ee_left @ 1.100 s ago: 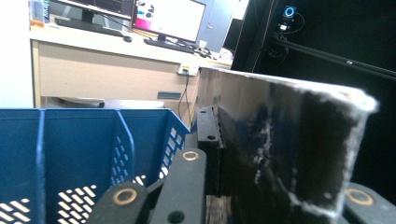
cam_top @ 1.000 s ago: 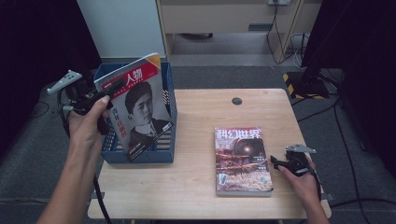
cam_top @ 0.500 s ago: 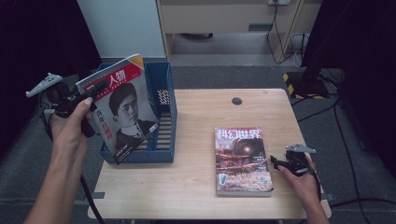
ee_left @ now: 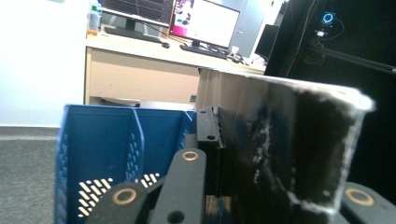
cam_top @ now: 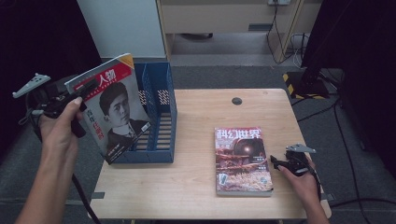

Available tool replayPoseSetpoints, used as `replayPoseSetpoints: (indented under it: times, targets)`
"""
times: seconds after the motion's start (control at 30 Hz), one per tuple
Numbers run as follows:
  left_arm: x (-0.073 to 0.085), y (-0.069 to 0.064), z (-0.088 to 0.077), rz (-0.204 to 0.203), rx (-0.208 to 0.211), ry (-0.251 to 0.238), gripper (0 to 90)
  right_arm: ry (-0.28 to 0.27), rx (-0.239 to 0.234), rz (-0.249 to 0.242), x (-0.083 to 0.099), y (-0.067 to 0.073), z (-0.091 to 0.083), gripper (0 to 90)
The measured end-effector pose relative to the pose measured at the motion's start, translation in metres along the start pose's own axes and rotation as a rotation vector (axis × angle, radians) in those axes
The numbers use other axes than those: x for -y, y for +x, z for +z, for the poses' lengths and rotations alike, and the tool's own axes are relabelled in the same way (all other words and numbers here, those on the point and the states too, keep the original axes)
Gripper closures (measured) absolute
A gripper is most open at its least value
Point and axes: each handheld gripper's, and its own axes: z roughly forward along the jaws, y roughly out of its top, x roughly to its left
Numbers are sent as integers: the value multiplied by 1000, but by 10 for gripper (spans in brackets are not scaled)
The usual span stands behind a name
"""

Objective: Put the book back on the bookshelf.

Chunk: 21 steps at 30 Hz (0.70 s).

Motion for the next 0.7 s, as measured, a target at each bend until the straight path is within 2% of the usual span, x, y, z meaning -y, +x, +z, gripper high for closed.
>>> replayPoseSetpoints:
  times: [0.3,0.57,0.7]
  targets:
    - [-5,13,-13,-17,-31,-11,853,-3,3,3,0,0,1,245]
    - [-10,21,-22,3,-58,-4,853,-2,4,5,-1,0,1,243]
    - [-11,27,-28,-6,-72,-16,852,-2,4,5,-1,0,1,243]
